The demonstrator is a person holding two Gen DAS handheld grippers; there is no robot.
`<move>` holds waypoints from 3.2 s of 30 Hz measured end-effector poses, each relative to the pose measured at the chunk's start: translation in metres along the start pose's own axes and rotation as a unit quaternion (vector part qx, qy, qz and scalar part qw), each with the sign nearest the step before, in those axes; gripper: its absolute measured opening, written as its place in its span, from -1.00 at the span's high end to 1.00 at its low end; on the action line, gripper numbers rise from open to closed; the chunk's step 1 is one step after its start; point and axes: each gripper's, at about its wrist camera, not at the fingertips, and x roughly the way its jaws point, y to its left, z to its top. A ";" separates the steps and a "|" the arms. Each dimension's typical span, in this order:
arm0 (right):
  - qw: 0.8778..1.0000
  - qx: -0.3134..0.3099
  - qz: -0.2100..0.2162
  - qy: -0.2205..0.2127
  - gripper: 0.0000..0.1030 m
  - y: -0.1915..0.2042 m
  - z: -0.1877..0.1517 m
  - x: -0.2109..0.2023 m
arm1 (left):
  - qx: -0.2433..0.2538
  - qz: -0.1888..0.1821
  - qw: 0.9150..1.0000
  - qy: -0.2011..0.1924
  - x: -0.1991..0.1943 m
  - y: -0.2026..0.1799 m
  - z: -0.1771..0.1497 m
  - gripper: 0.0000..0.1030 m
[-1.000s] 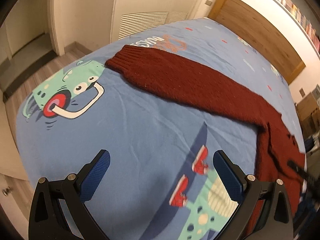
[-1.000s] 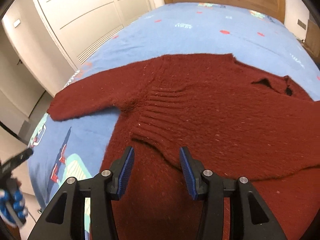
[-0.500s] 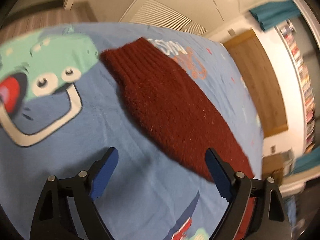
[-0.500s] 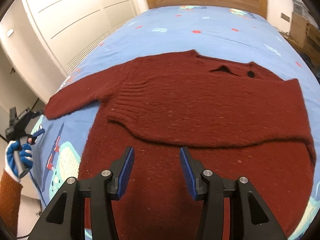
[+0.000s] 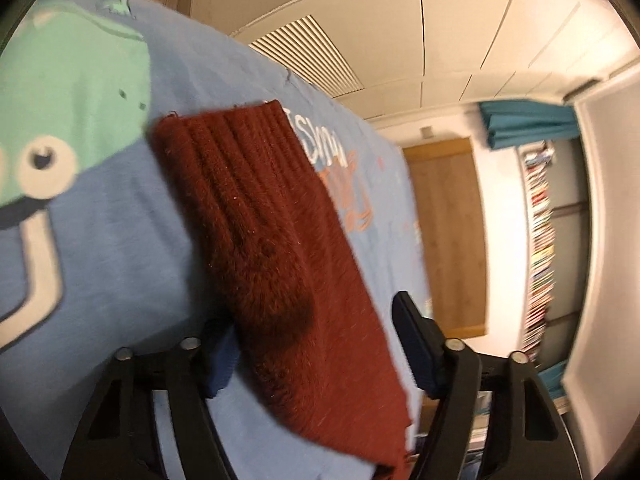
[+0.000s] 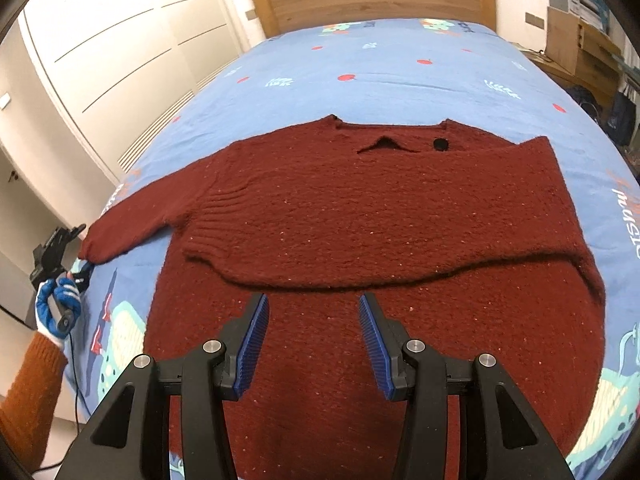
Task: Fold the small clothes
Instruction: 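Lower the left gripper onto the other sleeve cuff and close on it, then carry the held sleeve across the sweater body with the left gripper, then open the left gripper to lay the sleeve over the first sleeve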
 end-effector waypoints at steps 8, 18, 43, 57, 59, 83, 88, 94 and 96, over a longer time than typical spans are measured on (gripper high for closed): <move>1.000 0.016 -0.002 -0.014 0.04 -0.016 0.001 -0.013 | -0.020 0.006 1.000 0.009 0.020 -0.002 0.023 0.67; 0.999 0.037 0.001 -0.029 0.04 -0.037 -0.010 -0.033 | -0.021 0.018 1.000 -0.002 0.020 -0.026 0.013 0.77; 0.990 0.112 0.013 -0.083 0.04 -0.122 -0.062 -0.118 | 0.047 -0.125 0.988 0.079 0.066 -0.237 -0.097 0.79; 0.985 0.151 0.009 -0.085 0.04 -0.169 -0.104 -0.150 | 0.130 -0.156 0.959 0.196 0.137 -0.333 -0.224 0.79; 0.984 0.156 0.009 -0.085 0.04 -0.173 -0.109 -0.154 | 0.139 -0.152 0.955 0.213 0.142 -0.329 -0.240 0.79; 0.985 0.161 0.016 -0.062 0.04 -0.180 -0.117 -0.146 | 0.380 0.065 0.841 0.380 0.143 -0.208 -0.429 0.56; 0.986 0.153 0.021 -0.063 0.04 -0.175 -0.109 -0.143 | 0.430 0.051 0.823 0.366 0.116 -0.221 -0.442 0.32; 0.988 0.135 0.024 -0.068 0.04 -0.161 -0.101 -0.148 | 0.469 0.044 0.805 0.361 0.122 -0.235 -0.492 0.26; 0.988 0.133 0.021 -0.070 0.04 -0.161 -0.100 -0.152 | 0.493 0.040 0.789 0.365 0.116 -0.235 -0.506 0.23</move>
